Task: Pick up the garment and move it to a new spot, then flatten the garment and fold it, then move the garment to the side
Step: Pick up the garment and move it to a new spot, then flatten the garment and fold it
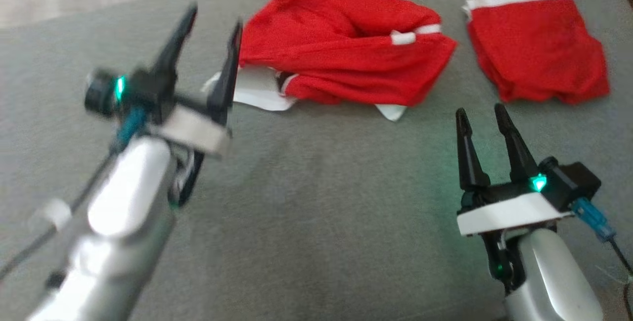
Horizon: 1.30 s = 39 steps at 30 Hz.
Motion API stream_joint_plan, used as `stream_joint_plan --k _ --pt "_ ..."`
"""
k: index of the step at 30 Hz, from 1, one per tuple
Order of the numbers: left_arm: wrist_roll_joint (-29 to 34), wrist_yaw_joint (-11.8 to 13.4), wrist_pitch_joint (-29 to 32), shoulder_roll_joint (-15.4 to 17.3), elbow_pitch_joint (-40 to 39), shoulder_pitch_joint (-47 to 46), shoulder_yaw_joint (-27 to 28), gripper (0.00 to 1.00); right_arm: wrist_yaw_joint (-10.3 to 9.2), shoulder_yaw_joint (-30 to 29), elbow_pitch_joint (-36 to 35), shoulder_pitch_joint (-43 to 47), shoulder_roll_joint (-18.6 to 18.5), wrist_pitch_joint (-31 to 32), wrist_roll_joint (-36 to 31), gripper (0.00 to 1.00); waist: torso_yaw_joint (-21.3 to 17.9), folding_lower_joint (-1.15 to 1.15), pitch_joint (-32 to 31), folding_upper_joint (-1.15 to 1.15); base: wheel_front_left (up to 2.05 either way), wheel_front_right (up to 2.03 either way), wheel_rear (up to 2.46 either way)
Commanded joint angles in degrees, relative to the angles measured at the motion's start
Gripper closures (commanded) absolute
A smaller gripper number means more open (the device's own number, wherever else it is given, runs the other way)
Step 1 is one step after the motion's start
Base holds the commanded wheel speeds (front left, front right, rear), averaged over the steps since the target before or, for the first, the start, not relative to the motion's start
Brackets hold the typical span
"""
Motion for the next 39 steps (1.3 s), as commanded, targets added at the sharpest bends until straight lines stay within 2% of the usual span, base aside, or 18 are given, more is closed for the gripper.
stream_joint_plan --k 1,9,15,22,31,39 --pt "-0.7 1.1 -0.8 2.1 -2.8 1.5 2.7 0.0 -0.1 0.5 -1.4 0.7 -0.2 -0.6 -0.9 0.0 3.4 0.0 -2.4 0.0 0.0 0.0 0.0" --pt "-3.0 5.5 -1.4 0.0 -7.1 18.8 4.8 0.0 -0.1 -1.7 -0.7 2.7 -0.2 -0.6 -3.1 0.0 8.6 0.0 -4.5 0.0 0.0 0.0 0.0" --pt "-2.0 5.9 -1.5 -1.7 -10.0 24.4 7.2 0.0 -0.1 -1.6 -0.5 2.7 -0.2 -0.6 -3.6 0.0 9.3 0.0 -4.3 0.0 0.0 0.0 0.0" --pt "0.0 4.7 -1.2 -1.0 -8.0 21.8 7.9 0.0 -0.1 -0.4 -0.6 1.9 -0.2 -0.6 -3.1 0.0 6.9 0.0 -2.6 0.0 0.0 0.0 0.0" --pt "0.8 1.5 8.3 0.7 1.9 12.0 5.5 0.0 -0.1 0.2 -1.2 0.8 -0.2 -0.6 -2.5 0.0 3.1 0.0 1.1 0.0 0.0 0.0 0.0" --pt "1.6 -0.5 9.9 1.4 8.8 4.2 4.8 0.0 -0.1 1.2 -1.7 -0.2 -0.2 -0.6 -1.6 0.0 -0.2 0.0 4.1 0.0 0.0 0.0 0.0"
